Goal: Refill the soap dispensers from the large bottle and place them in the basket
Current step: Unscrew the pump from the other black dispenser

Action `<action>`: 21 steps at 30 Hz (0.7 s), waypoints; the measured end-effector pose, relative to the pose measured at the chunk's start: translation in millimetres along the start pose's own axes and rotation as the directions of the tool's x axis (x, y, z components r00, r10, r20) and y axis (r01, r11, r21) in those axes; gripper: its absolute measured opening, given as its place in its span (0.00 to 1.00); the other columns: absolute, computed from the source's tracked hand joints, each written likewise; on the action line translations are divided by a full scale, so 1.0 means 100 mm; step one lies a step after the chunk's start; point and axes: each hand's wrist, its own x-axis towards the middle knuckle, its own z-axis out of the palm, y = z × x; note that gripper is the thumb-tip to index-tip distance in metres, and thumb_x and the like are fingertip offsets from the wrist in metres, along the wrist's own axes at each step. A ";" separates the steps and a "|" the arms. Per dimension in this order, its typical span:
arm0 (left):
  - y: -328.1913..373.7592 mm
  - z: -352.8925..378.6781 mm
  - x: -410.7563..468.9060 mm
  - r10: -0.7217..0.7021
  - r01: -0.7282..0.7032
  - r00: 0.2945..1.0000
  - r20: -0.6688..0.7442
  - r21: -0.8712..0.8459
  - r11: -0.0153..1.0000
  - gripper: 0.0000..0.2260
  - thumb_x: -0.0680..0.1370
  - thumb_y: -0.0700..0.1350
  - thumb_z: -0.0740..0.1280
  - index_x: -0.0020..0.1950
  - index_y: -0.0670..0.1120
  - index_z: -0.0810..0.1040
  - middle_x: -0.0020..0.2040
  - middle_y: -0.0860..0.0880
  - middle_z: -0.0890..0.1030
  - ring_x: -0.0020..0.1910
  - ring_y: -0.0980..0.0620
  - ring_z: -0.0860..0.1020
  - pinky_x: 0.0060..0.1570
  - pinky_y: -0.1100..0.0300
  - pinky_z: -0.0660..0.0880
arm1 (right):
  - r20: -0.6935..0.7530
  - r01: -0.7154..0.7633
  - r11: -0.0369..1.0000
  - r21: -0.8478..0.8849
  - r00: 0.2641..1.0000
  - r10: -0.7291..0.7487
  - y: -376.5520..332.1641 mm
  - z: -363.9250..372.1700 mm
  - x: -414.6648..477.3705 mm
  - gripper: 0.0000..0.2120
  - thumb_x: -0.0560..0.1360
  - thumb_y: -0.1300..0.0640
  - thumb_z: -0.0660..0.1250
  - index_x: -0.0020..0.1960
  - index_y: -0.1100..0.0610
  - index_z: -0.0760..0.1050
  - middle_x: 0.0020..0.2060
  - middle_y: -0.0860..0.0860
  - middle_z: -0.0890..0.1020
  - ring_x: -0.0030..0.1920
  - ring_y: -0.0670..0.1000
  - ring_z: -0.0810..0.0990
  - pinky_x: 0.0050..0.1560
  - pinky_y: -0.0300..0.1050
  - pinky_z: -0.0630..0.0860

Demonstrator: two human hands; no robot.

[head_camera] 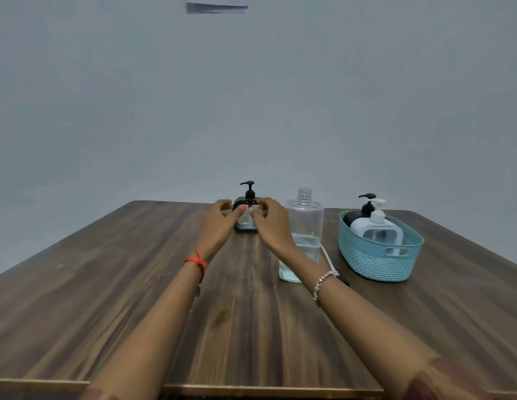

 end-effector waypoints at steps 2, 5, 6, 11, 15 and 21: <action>-0.15 0.04 0.11 -0.050 0.049 0.998 0.046 0.039 0.998 0.25 0.76 0.52 0.66 0.69 0.41 0.68 0.68 0.44 0.72 0.66 0.48 0.70 0.60 0.59 0.66 | 0.040 -0.127 0.991 -0.047 0.991 0.129 0.15 0.17 0.09 0.09 0.74 0.63 0.61 0.52 0.67 0.71 0.44 0.54 0.72 0.46 0.51 0.71 0.43 0.41 0.66; -0.34 0.13 0.30 -0.105 0.100 0.992 0.067 0.074 0.992 0.28 0.76 0.52 0.66 0.71 0.40 0.65 0.71 0.44 0.69 0.69 0.48 0.68 0.64 0.58 0.64 | 0.067 -0.285 0.956 -0.071 0.955 0.290 0.39 0.39 0.26 0.14 0.74 0.63 0.61 0.59 0.65 0.68 0.53 0.57 0.74 0.50 0.54 0.73 0.41 0.41 0.68; -0.40 0.16 0.37 -0.124 0.119 0.989 0.082 0.069 0.990 0.28 0.76 0.51 0.66 0.72 0.40 0.64 0.72 0.43 0.68 0.70 0.47 0.67 0.65 0.58 0.64 | 0.069 -0.333 0.940 -0.078 0.938 0.339 0.45 0.46 0.32 0.19 0.74 0.62 0.61 0.63 0.65 0.65 0.59 0.60 0.71 0.55 0.57 0.73 0.47 0.43 0.71; -0.71 0.36 0.74 -0.200 0.184 0.967 0.156 0.113 0.976 0.32 0.76 0.52 0.66 0.74 0.39 0.59 0.74 0.43 0.63 0.73 0.46 0.63 0.69 0.54 0.61 | 0.005 -0.501 0.864 -0.046 0.865 0.501 0.70 0.72 0.61 0.29 0.74 0.61 0.64 0.70 0.65 0.55 0.69 0.61 0.61 0.69 0.60 0.61 0.66 0.50 0.62; -0.94 0.52 0.99 -0.245 0.236 0.956 0.160 0.073 0.969 0.37 0.76 0.51 0.67 0.76 0.39 0.52 0.76 0.42 0.59 0.74 0.46 0.60 0.71 0.54 0.58 | -0.090 -0.582 0.804 0.122 0.800 0.593 0.85 0.90 0.83 0.34 0.74 0.64 0.66 0.73 0.63 0.52 0.72 0.60 0.57 0.70 0.60 0.59 0.67 0.48 0.60; -1.18 0.69 1.28 -0.288 0.289 0.935 0.206 0.023 0.957 0.37 0.76 0.49 0.66 0.77 0.40 0.48 0.76 0.43 0.59 0.75 0.46 0.59 0.70 0.56 0.58 | -0.222 -0.585 0.795 0.157 0.764 0.606 1.05 1.11 1.12 0.38 0.73 0.67 0.64 0.76 0.58 0.46 0.75 0.56 0.52 0.74 0.56 0.53 0.72 0.53 0.55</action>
